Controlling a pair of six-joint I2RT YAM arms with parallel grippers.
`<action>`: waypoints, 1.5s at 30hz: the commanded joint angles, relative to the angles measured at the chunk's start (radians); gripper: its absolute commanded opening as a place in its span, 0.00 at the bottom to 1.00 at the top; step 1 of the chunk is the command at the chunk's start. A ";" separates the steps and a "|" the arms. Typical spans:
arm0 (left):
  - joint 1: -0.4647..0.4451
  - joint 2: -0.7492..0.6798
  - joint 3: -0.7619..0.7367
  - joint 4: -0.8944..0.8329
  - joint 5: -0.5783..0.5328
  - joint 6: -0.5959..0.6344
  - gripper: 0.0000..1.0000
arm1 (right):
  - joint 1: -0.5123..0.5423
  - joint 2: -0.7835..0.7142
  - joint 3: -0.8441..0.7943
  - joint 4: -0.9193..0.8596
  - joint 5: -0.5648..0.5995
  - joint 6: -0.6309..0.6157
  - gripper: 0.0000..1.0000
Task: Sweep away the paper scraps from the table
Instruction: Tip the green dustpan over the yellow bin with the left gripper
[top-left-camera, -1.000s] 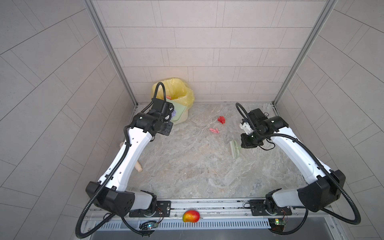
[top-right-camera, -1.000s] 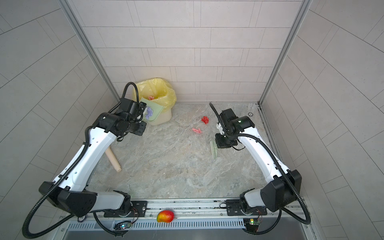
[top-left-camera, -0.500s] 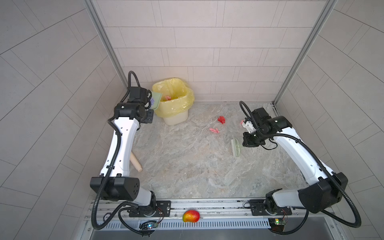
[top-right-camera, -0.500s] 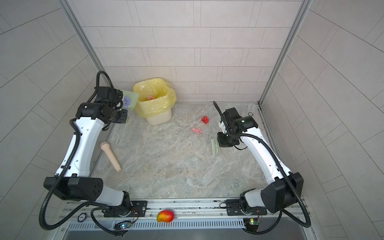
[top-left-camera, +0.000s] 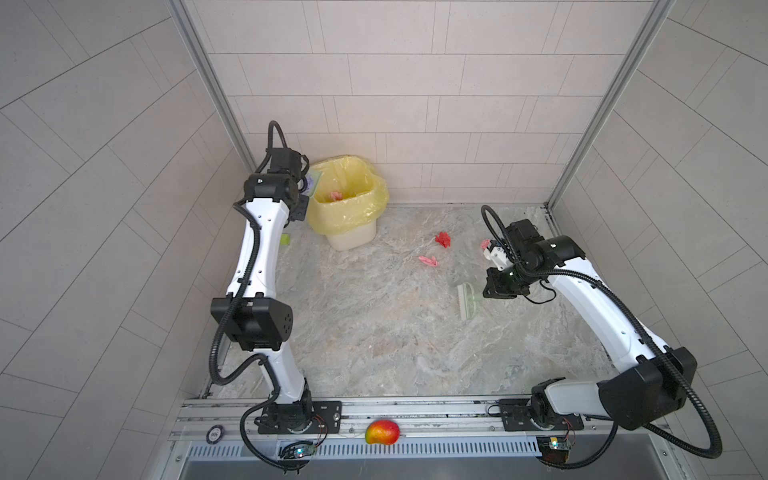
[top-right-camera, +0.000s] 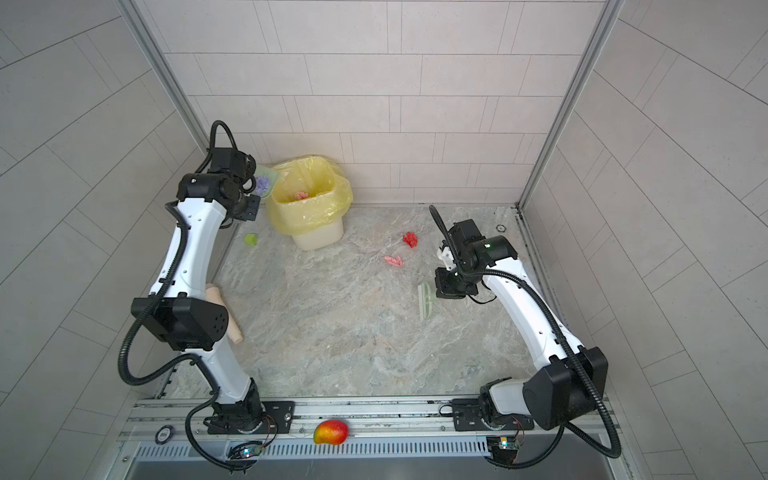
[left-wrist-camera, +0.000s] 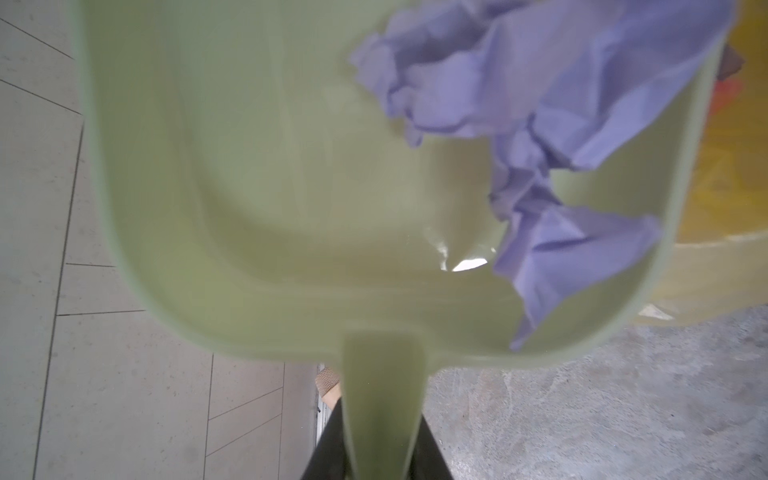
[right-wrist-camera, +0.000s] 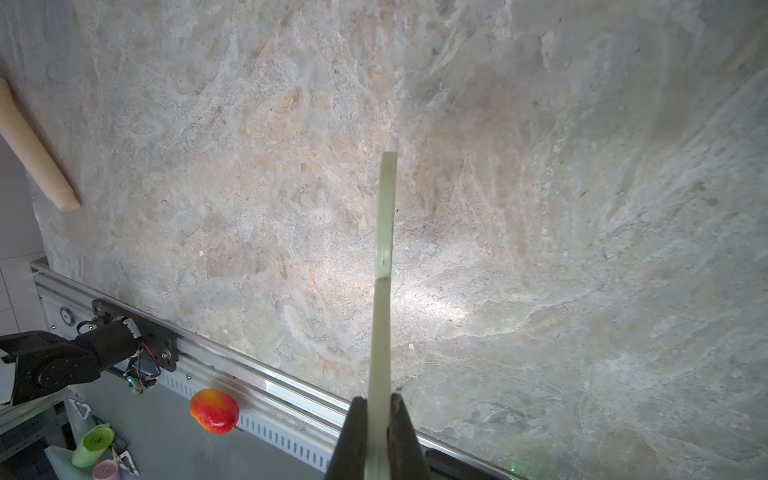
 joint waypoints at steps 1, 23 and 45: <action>-0.020 0.043 0.082 -0.050 -0.102 0.053 0.00 | -0.004 -0.038 -0.011 0.004 -0.031 0.020 0.00; -0.237 0.174 0.079 0.289 -0.655 0.602 0.00 | -0.005 0.008 0.030 -0.036 -0.024 -0.002 0.00; -0.276 0.030 -0.260 0.872 -0.769 1.202 0.00 | -0.037 -0.009 0.032 -0.068 -0.028 -0.050 0.00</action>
